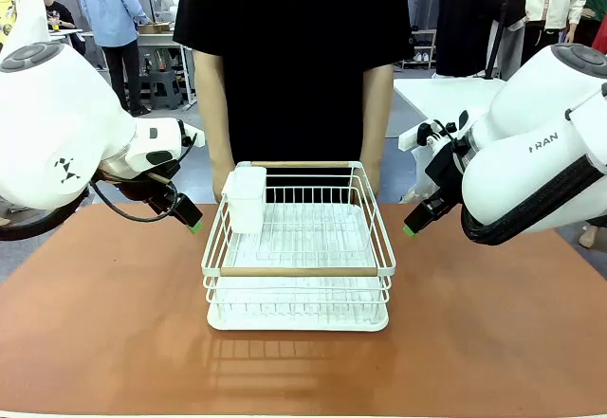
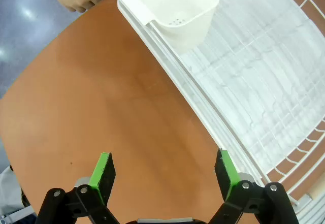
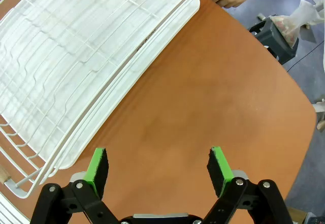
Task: Clean the table.
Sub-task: Pick up the Lint Roller when the human hands it over.
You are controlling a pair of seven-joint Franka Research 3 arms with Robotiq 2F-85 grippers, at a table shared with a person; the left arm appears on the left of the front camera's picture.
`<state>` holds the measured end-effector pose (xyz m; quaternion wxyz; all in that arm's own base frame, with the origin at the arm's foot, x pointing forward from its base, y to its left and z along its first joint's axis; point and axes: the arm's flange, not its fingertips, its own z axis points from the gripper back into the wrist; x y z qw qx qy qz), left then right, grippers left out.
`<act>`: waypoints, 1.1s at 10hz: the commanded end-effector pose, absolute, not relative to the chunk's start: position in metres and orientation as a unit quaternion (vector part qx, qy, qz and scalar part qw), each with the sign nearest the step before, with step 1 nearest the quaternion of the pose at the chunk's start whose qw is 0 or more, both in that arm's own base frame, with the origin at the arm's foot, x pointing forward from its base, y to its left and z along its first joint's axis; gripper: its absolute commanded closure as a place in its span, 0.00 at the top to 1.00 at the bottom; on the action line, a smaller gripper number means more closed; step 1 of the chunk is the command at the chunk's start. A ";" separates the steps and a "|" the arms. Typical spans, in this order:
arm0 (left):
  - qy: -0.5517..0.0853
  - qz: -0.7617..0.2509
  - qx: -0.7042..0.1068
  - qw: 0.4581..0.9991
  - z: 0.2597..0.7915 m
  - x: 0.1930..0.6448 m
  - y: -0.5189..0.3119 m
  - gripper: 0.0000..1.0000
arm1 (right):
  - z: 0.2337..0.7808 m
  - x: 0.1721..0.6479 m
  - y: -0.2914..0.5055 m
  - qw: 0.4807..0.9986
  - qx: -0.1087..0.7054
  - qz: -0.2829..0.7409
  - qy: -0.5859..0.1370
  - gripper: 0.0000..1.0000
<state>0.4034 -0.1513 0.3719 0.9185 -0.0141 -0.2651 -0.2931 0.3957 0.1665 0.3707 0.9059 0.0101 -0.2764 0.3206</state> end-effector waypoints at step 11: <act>-0.103 -0.241 -0.482 0.836 0.476 0.379 0.043 1.00 | 0.512 0.372 0.021 0.891 0.396 0.149 -0.166 1.00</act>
